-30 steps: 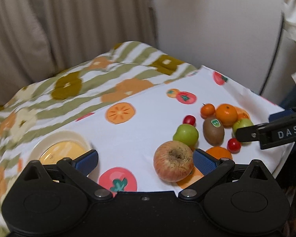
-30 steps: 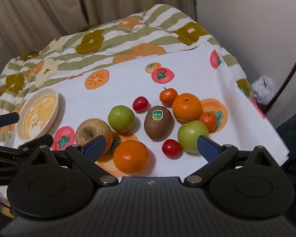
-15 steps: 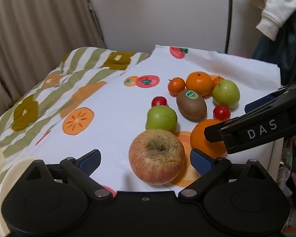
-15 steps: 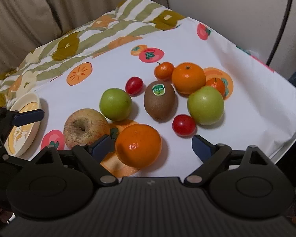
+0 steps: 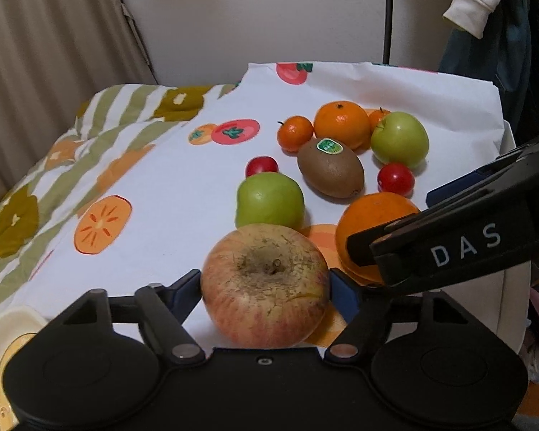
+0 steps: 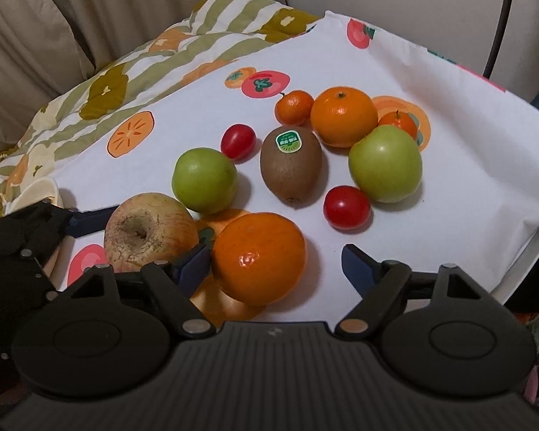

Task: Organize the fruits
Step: 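Reach the left tool to the red apple while the right tool reaches the large orange, then close the left tool on the red apple while the right tool grips the orange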

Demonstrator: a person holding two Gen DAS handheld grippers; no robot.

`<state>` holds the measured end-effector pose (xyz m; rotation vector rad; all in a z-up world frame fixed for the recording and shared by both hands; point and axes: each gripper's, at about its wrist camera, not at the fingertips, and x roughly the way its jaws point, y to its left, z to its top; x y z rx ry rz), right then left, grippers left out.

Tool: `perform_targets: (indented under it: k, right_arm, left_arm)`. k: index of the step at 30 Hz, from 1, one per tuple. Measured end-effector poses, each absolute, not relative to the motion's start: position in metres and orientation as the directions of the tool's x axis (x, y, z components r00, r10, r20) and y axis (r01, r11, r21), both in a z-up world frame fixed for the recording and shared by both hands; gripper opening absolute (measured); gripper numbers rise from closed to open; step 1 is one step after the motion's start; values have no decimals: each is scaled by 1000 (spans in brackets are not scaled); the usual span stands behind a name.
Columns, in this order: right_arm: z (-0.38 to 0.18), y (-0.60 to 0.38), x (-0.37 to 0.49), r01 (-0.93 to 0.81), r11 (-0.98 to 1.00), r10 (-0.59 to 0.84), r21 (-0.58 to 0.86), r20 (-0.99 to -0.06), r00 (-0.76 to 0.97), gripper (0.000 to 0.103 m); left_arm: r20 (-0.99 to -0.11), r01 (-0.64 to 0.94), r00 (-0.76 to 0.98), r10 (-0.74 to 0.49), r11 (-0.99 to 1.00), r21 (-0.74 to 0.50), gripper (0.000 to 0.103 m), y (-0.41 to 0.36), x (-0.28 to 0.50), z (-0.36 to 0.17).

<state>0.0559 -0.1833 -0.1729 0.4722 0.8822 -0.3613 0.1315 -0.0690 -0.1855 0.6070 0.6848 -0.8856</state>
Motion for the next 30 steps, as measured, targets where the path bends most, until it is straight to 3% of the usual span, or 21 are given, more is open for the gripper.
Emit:
perform_targets:
  k: [6, 15, 30]
  right_arm:
    - [-177, -183, 62, 488, 833, -85, 261, -811, 579, 85]
    - [-182, -181, 70, 481, 837, -73, 261, -818, 571, 78]
    - [-171, -183, 72, 419, 869, -37, 265, -809, 587, 76]
  left_arm:
    - [-744, 852, 440, -503, 494, 170, 78, -65, 134, -187]
    - [-747, 849, 436, -501, 503, 158, 78, -61, 135, -185]
    - [-734, 748, 529, -424, 641, 169, 78, -34, 128, -168]
